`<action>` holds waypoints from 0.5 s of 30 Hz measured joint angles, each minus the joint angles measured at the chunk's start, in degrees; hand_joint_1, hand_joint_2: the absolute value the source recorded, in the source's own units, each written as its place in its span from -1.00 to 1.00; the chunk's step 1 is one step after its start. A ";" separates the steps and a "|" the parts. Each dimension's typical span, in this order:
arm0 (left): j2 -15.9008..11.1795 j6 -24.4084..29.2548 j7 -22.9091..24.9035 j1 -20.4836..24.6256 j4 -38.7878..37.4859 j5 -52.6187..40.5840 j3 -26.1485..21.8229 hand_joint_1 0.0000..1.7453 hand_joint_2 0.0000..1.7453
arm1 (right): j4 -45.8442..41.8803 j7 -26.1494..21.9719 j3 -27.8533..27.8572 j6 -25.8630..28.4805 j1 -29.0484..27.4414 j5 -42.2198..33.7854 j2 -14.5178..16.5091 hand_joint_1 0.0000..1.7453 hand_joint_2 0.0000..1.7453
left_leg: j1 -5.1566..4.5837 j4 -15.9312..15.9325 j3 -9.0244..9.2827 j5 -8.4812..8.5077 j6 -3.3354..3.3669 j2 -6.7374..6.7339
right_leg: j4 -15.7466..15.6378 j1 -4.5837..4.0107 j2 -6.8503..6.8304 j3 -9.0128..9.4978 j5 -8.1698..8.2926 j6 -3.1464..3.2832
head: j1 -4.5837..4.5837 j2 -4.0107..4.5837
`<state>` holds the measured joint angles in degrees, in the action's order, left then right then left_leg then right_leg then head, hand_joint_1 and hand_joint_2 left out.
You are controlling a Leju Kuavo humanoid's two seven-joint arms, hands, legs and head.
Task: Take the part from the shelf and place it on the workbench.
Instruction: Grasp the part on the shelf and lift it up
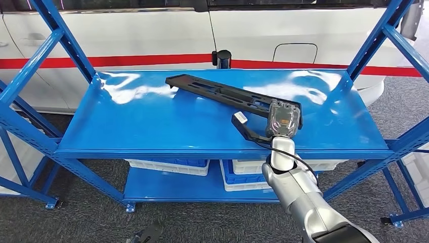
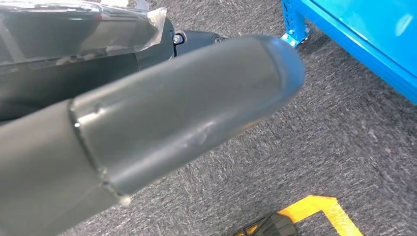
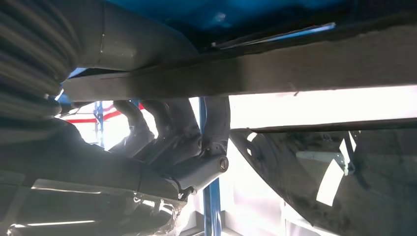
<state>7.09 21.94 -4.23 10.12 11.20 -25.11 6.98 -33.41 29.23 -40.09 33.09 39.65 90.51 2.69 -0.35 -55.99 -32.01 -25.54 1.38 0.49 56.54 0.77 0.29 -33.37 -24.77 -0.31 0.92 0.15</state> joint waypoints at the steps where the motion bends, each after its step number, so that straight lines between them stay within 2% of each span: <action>1: 0.02 0.18 -0.56 0.03 0.01 -0.01 0.00 -1.00 -1.00 | -0.74 0.29 -0.05 0.22 -0.31 0.00 -0.18 1.00 1.00 | 0.00 0.00 0.00 0.00 0.00 0.01 | 0.00 0.00 0.00 0.00 0.00 0.00 | 0.00 0.00; 6: 0.40 -0.38 -4.45 0.43 0.01 0.85 -0.24 -1.00 -1.00 | -8.63 4.01 -2.53 1.17 -2.04 -0.29 -2.87 1.00 1.00 | -0.02 0.00 -0.08 0.00 0.00 0.01 | 0.00 0.02 -0.01 -0.05 0.00 0.00 | -0.01 0.00; 10: 0.70 -4.26 -6.21 0.73 0.01 4.64 -2.55 -1.00 -1.00 | -20.61 1.92 -1.22 0.94 -4.75 -0.49 -5.42 1.00 1.00 | -0.04 -0.01 -0.19 0.00 0.00 0.01 | 0.00 0.06 0.01 -0.19 0.01 -0.01 | -0.01 0.00; 14: 0.75 -5.87 -6.72 0.90 0.01 4.51 -4.50 -1.00 1.00 | -33.83 -1.04 1.53 0.92 -6.55 -0.48 -8.08 1.00 1.00 | -0.04 -0.03 -0.30 0.00 0.01 0.01 | 0.00 0.08 0.01 -0.33 0.01 -0.01 | 0.00 0.00; 15: 0.77 -5.49 -6.59 0.95 0.01 4.01 -4.63 -1.00 1.00 | -37.15 -2.77 2.71 0.98 -7.07 -0.48 -8.52 1.00 1.00 | -0.04 -0.03 -0.30 -0.01 0.01 0.01 | 0.00 0.07 0.01 -0.33 0.00 -0.01 | 0.01 0.00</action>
<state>7.85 16.45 -10.81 11.07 11.21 -21.10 2.35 -70.56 26.47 -37.38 34.07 32.58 90.03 -5.83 -0.39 -56.01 -32.31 -25.55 1.39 0.50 56.54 0.84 0.30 -33.70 -24.77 -0.32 0.92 0.15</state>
